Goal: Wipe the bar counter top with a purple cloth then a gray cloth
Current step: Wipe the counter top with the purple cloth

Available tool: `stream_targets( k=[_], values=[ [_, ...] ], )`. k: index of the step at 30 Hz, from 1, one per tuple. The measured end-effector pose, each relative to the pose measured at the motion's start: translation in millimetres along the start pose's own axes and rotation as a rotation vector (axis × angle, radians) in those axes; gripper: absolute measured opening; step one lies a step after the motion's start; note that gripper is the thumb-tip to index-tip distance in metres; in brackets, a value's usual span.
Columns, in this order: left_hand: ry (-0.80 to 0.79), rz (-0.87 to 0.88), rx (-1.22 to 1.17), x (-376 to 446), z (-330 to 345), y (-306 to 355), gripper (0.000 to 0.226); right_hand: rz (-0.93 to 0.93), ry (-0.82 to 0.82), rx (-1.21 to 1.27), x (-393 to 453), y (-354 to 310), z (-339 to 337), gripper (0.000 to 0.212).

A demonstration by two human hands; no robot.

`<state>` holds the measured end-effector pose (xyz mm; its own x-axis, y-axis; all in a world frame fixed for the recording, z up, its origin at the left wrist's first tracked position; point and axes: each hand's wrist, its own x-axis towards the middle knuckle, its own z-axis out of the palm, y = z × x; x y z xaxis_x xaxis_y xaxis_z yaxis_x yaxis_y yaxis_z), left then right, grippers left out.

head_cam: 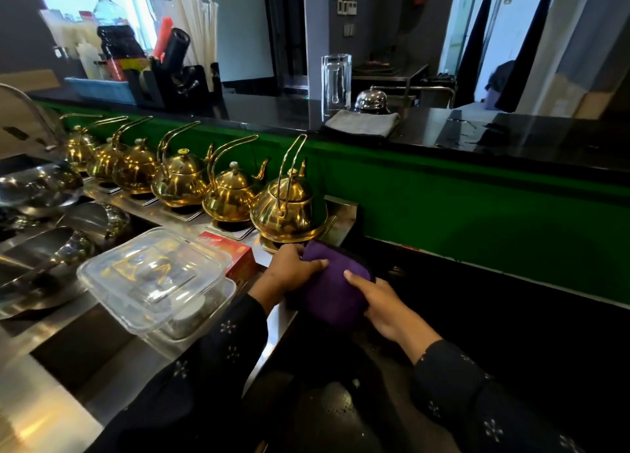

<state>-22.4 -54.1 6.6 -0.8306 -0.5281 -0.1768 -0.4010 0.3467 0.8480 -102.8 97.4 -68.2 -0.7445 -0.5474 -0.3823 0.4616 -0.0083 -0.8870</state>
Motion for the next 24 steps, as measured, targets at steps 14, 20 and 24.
stream_targets(
  k=[14,20,24],
  values=[
    [-0.032,0.507,-0.35,-8,114,107,0.015,-0.612,0.428,-0.22,-89,-110,-121,0.018],
    [0.084,0.671,-0.351,-20,151,168,0.009,-0.802,0.643,-0.441,-116,-156,-167,0.023],
    [0.108,0.694,-0.307,-15,156,201,0.006,-0.854,0.656,-0.509,-123,-187,-184,0.019]
  ],
)
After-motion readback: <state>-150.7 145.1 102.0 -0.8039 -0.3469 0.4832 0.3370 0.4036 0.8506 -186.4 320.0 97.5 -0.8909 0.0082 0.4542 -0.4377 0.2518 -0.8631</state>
